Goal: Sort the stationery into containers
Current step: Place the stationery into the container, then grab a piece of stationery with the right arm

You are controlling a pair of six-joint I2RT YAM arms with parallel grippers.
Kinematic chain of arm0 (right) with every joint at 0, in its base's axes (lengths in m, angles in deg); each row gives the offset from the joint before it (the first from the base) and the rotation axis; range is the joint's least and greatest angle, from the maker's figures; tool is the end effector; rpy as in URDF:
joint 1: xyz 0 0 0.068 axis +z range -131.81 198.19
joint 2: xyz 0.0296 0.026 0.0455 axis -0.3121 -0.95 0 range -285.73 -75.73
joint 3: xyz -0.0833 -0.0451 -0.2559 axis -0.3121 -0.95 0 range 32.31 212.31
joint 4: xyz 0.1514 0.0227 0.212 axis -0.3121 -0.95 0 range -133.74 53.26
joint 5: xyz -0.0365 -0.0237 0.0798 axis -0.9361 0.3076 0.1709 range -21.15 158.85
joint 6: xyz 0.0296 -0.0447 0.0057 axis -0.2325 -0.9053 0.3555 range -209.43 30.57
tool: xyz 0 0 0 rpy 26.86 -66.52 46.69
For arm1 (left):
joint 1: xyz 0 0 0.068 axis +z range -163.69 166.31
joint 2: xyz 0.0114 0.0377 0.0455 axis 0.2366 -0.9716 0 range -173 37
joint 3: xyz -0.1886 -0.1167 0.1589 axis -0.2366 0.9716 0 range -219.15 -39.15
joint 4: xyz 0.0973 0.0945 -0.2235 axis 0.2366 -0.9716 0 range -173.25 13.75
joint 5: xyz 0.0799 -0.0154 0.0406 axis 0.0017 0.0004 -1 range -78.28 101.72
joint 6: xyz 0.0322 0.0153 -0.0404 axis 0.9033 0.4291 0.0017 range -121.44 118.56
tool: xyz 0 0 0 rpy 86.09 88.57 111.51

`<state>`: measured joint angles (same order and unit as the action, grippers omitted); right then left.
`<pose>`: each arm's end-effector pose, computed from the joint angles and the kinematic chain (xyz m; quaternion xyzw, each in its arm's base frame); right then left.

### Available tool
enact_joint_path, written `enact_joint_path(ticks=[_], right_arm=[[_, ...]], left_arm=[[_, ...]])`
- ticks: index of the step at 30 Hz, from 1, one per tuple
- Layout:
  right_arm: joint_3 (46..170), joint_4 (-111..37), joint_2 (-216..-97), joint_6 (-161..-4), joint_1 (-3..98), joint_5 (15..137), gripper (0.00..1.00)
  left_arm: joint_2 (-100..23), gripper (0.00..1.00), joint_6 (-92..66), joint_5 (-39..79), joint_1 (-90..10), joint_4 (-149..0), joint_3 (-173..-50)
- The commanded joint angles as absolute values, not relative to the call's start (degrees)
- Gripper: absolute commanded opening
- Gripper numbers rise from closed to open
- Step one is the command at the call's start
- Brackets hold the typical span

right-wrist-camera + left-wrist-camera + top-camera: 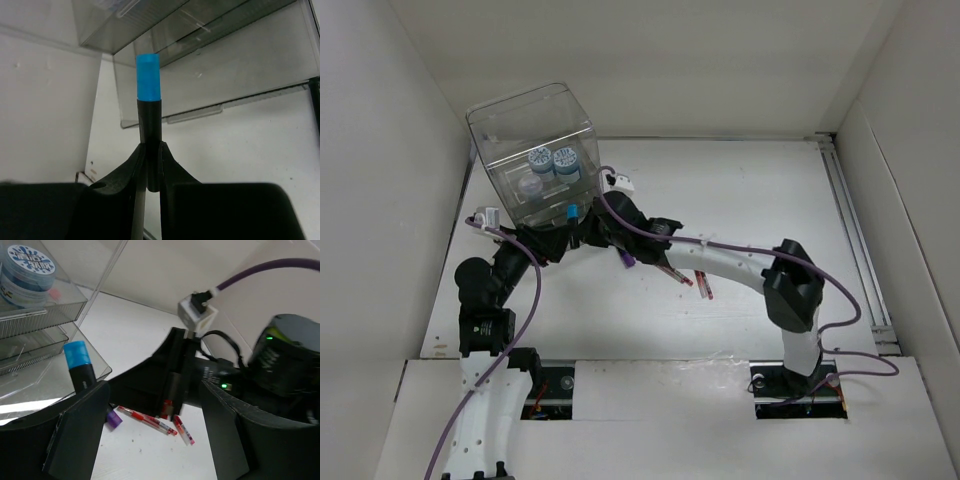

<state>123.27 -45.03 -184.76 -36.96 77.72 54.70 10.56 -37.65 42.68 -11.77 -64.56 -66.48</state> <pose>0.2382 0.3876 0.2960 0.0129 0.8456 0.3752 0.3794 0.1302 -0.0138 0.3176 0.0000 0.6377 -0.3811 0.6694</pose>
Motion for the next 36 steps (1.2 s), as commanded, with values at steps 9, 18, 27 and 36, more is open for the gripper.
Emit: enact_joint_path(ticks=[9,18,27,36], right_arm=[[129.5,-36.0,-190.8,-25.3,74.3,53.9,0.19],[125.2,-36.0,-187.9,-26.3,73.2,56.1,0.57],[106.9,-38.0,-179.4,-35.1,73.2,47.6,0.11],[104.7,-44.1,-182.8,-40.0,73.2,44.3,0.53]], left_arm=[[11.1,0.69,-37.1,42.1,-12.1,-62.0,-66.3],[11.1,0.69,-37.1,42.7,-12.1,-61.5,-65.8],[11.1,0.69,-37.1,42.7,-12.6,-61.5,-65.3],[11.1,0.69,-37.7,43.2,-12.6,-61.0,-65.3]])
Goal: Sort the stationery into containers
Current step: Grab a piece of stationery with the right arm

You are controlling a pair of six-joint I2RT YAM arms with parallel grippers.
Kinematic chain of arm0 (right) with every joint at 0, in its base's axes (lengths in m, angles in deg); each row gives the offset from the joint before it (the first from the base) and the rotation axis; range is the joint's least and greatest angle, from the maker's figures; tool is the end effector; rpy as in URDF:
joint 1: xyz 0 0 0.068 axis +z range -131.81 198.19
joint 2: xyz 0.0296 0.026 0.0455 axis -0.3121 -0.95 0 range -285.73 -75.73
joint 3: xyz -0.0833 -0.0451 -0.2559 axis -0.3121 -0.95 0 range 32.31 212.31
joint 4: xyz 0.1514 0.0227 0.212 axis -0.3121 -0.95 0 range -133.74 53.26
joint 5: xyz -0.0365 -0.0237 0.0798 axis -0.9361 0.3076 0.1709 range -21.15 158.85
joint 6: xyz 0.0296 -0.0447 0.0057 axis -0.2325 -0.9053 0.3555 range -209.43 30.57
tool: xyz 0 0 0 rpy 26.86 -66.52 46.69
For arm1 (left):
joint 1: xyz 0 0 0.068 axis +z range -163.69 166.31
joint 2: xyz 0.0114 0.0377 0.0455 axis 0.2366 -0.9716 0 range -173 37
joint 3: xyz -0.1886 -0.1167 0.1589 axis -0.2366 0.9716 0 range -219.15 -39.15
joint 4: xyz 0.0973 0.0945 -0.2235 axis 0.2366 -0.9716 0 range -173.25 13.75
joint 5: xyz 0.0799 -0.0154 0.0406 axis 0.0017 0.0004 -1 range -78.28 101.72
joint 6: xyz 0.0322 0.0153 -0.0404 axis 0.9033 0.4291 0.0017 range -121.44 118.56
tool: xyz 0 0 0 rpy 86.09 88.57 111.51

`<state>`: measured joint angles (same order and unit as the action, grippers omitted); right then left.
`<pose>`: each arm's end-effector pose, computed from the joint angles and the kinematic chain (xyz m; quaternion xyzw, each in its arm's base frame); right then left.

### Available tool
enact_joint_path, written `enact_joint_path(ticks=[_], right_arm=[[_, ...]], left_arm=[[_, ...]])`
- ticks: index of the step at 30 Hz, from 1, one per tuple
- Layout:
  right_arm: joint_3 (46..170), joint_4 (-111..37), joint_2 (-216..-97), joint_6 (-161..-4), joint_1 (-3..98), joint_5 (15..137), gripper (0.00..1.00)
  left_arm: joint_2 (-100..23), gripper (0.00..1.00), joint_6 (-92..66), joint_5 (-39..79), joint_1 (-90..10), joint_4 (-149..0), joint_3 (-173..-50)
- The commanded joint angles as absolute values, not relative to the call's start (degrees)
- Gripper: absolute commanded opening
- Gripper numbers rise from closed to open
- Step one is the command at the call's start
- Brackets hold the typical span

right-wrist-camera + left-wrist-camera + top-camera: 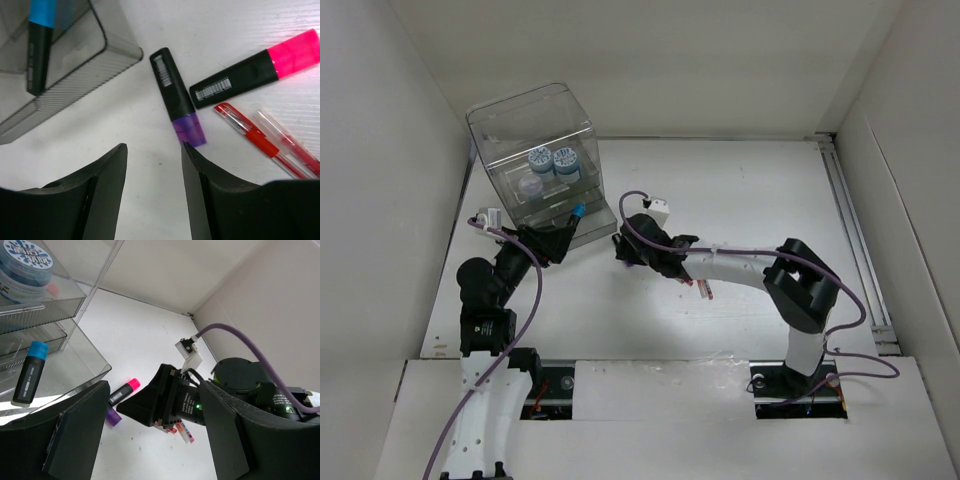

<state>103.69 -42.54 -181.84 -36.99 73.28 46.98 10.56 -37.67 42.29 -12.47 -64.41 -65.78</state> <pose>0.2456 0.3288 0.2074 0.0587 0.8934 0.2295 0.3818 0.1311 -0.0152 0.3137 -0.0008 0.6406 -0.3836 0.6652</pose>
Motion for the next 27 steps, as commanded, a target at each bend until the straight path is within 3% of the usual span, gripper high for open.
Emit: enact_joint_path(ticks=[1,27], right_arm=[[106.0,-45.3,-183.5,-40.0,73.2,44.3,0.53],[112.4,-50.8,-193.4,-41.3,73.2,42.4,0.49]], left_arm=[[11.1,0.69,-37.7,43.2,-12.6,-60.4,-64.7],[10.5,0.69,-37.7,43.2,-12.6,-59.4,-64.1]])
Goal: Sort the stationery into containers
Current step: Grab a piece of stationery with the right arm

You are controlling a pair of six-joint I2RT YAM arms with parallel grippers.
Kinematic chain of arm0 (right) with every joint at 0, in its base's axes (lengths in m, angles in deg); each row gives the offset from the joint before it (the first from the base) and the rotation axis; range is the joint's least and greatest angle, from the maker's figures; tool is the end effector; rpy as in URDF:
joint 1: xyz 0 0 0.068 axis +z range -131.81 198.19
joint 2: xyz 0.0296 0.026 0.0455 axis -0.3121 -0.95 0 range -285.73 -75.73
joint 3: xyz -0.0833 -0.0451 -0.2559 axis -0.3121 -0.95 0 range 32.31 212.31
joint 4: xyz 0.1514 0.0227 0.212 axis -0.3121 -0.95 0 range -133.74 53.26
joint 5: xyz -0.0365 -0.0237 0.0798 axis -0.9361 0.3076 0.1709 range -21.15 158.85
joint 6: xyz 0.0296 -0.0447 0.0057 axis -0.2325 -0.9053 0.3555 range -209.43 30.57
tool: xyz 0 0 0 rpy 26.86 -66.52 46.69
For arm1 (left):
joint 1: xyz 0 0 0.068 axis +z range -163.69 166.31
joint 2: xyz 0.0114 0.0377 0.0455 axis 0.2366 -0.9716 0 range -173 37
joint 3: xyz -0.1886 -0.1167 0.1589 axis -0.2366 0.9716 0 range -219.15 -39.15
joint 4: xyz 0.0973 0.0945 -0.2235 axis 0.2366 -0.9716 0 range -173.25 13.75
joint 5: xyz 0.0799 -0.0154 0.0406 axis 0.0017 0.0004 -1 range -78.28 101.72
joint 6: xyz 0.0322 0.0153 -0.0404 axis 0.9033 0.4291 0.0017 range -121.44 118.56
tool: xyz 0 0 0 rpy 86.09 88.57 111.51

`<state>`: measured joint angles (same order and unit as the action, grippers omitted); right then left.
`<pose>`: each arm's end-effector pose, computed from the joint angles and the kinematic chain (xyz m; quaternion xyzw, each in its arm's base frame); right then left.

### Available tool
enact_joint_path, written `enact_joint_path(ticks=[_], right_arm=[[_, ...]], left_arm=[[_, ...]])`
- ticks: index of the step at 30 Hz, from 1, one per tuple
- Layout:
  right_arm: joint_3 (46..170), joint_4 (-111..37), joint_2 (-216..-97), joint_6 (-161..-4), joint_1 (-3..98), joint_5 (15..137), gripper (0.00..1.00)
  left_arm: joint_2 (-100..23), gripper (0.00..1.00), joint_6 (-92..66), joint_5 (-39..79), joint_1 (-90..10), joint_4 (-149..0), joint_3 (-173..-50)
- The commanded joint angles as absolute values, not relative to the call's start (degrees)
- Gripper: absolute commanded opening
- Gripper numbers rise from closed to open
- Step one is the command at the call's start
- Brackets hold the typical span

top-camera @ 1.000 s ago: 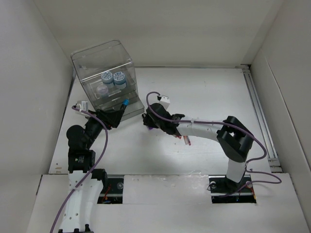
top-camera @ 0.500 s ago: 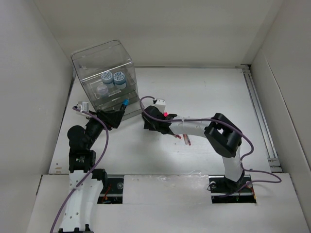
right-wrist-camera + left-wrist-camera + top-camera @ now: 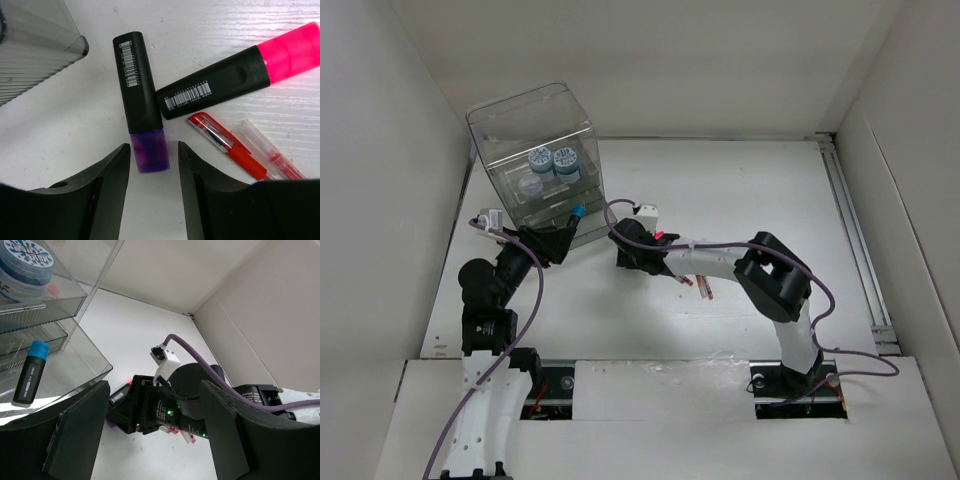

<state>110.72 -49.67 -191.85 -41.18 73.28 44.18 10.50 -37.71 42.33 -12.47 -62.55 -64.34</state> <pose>0.2607 0.3476 0.1660 0.0169 0.9225 0.1333 0.3618 0.1326 -0.0152 0.3082 0.0005 0.6385 -0.3840 0.6670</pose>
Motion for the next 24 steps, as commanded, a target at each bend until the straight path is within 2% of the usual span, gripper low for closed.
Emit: enact_joint_path(ticks=[1,6,11,12,24], right_arm=[[112.4,-50.8,-193.9,-41.3,73.2,42.4,0.48],[113.1,-51.9,-195.1,-41.3,73.2,42.4,0.41],[111.1,-51.9,-192.8,-40.7,73.8,42.4,0.21],[110.3,-51.2,-191.8,-40.2,74.5,42.4,0.19],[96.6,-48.6,-169.8,-38.5,77.1,51.5,0.16]], left_arm=[[10.5,0.69,-37.7,43.2,-12.6,-59.4,-64.1],[10.5,0.69,-37.7,43.2,-12.6,-59.4,-64.1],[10.5,0.69,-37.7,43.2,-12.6,-59.4,-64.1],[10.5,0.69,-37.7,43.2,-12.6,-59.4,-64.1],[10.5,0.69,-37.7,43.2,-12.6,-59.4,-64.1]])
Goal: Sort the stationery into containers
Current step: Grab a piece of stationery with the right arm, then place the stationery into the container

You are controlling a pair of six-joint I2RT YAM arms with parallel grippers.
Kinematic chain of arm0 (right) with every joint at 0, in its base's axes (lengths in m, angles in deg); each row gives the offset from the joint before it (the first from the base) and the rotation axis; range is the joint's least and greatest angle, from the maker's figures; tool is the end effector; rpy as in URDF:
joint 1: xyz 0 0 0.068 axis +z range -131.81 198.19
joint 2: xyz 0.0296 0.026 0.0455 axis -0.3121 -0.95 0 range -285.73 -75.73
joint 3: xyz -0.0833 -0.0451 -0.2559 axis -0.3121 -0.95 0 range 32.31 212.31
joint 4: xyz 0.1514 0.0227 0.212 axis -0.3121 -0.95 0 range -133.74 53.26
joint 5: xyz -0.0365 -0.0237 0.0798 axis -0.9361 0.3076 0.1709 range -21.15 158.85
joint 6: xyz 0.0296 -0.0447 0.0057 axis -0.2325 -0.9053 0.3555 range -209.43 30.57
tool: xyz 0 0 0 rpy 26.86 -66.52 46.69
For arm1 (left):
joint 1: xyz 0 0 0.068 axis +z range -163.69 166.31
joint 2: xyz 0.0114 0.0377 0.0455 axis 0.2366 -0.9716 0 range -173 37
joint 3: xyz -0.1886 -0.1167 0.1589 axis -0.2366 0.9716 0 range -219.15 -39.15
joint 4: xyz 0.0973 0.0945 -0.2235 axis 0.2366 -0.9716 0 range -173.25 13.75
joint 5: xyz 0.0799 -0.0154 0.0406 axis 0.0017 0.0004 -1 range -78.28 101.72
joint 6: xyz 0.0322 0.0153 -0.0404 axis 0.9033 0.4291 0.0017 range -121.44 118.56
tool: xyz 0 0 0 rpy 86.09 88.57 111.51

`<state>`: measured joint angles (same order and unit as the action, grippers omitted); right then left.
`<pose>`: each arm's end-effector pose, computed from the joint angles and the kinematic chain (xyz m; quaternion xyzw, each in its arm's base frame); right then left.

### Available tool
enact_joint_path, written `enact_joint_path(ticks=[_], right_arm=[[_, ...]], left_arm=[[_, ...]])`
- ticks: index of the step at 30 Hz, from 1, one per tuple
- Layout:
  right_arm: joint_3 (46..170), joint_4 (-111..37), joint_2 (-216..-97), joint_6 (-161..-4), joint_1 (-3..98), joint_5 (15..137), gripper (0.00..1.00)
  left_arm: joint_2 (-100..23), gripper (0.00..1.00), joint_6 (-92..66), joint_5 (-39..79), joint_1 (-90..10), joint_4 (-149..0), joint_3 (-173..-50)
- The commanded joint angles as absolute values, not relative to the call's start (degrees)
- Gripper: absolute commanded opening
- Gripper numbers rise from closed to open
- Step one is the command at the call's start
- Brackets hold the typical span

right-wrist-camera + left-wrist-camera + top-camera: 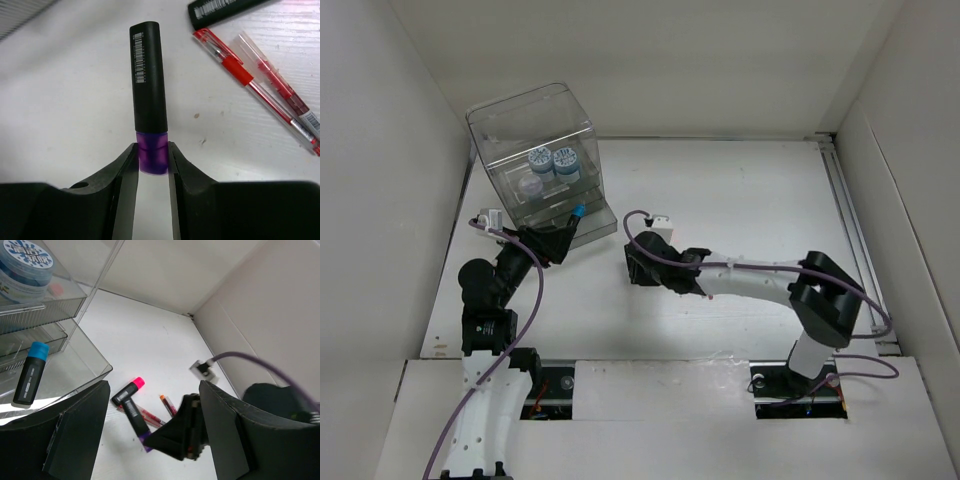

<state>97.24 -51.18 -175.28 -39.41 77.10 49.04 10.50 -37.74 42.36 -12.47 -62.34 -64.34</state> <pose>0.2014 0.3106 0.2029 -0.0116 0.9248 0.1867 0.3314 0.1325 -0.0152 0.3085 0.0013 0.6373 -0.3843 0.6679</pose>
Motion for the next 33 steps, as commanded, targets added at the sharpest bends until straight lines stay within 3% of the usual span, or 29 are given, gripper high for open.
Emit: enact_joint_path(ticks=[1,5,13,15,16,17,19,23,24,29,33], right_arm=[[96.6,-47.8,-168.9,-38.5,77.1,52.1,0.16],[102.3,-45.0,-169.2,-40.5,77.1,53.7,0.16],[124.5,-41.1,-183.6,-37.0,74.5,58.3,0.13],[127.4,-41.0,-187.3,-34.9,74.5,59.6,0.31],[129.2,-40.5,-189.1,-33.5,73.9,60.8,0.48],[129.8,-40.5,-189.6,-33.5,73.9,61.5,0.48],[129.8,-39.8,-189.6,-32.4,72.6,65.0,0.59],[125.7,-37.6,-186.5,-31.6,70.7,66.3,0.62],[122.5,-37.6,-184.0,-32.4,70.7,65.2,0.6],[111.3,-38.6,-177.9,-33.9,67.6,54.6,0.24],[106.6,-43.5,-177.2,-33.9,63.2,46.0,0.15]], left_arm=[[10.5,0.69,-37.7,43.2,-12.6,-58.8,-64.1],[10.5,0.69,-38.3,43.2,-12.6,-58.8,-63.6],[11.1,0.69,-37.7,43.2,-12.6,-60.7,-64.6],[11.1,0.69,-37.7,43.2,-12.6,-60.7,-64.6],[11.1,0.69,-37.7,43.2,-12.6,-60.7,-64.6],[11.1,0.69,-37.7,43.2,-12.6,-60.7,-64.6],[11.1,0.69,-37.7,43.2,-12.6,-60.7,-64.6],[11.1,0.69,-37.7,42.7,-13.2,-60.7,-64.6],[11.1,0.69,-37.7,42.7,-13.2,-60.2,-64.6],[11.1,0.69,-37.7,42.7,-13.7,-60.2,-64.6],[11.1,0.69,-37.7,42.7,-13.7,-60.2,-64.6]])
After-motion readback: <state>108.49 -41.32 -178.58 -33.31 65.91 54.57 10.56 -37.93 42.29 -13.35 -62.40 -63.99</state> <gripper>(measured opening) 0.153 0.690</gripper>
